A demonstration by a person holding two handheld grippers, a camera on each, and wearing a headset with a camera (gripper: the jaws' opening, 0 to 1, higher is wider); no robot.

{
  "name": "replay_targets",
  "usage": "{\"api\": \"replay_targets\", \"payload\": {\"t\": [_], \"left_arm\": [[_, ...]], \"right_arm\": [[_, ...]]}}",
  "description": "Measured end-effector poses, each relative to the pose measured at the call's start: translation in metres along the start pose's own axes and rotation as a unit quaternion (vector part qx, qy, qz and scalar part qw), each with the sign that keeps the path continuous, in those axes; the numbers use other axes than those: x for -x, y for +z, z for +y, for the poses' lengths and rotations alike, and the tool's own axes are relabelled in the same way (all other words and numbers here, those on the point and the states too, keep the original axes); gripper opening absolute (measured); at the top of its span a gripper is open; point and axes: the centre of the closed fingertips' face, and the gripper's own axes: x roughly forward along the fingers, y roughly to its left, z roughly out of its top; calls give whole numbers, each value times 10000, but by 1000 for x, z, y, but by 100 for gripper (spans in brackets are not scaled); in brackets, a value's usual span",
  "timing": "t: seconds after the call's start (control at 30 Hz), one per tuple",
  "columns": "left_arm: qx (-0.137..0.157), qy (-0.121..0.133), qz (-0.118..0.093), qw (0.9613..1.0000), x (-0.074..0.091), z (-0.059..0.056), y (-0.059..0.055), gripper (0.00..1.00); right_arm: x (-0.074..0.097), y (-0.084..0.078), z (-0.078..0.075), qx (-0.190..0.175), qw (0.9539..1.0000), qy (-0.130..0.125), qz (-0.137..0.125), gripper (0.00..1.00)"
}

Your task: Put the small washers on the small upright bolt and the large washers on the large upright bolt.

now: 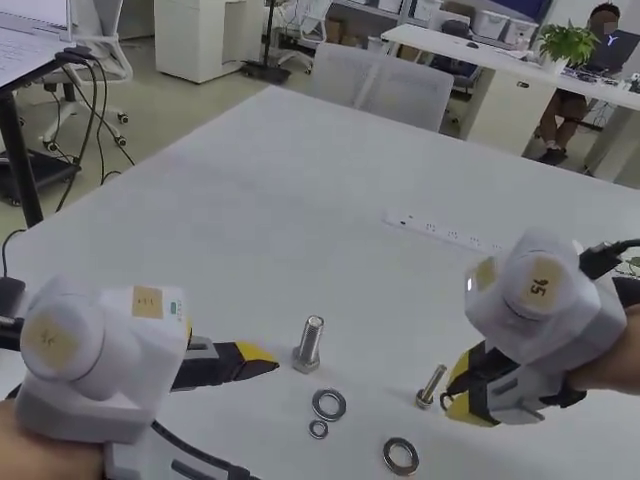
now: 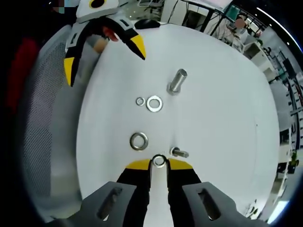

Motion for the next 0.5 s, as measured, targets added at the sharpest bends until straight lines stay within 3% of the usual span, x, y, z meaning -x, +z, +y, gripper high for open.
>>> {"api": "replay_targets", "payload": {"t": [0.2, 0.5], "left_arm": [[4, 5, 12, 10000, 0, 0, 0, 81], [30, 15, 38, 10000, 0, 1, -2, 81]], "right_arm": [[5, -1, -16, -55, 9999, -142, -1, 14], [-1, 1, -28, 55, 9998, -191, 63, 14]]}}
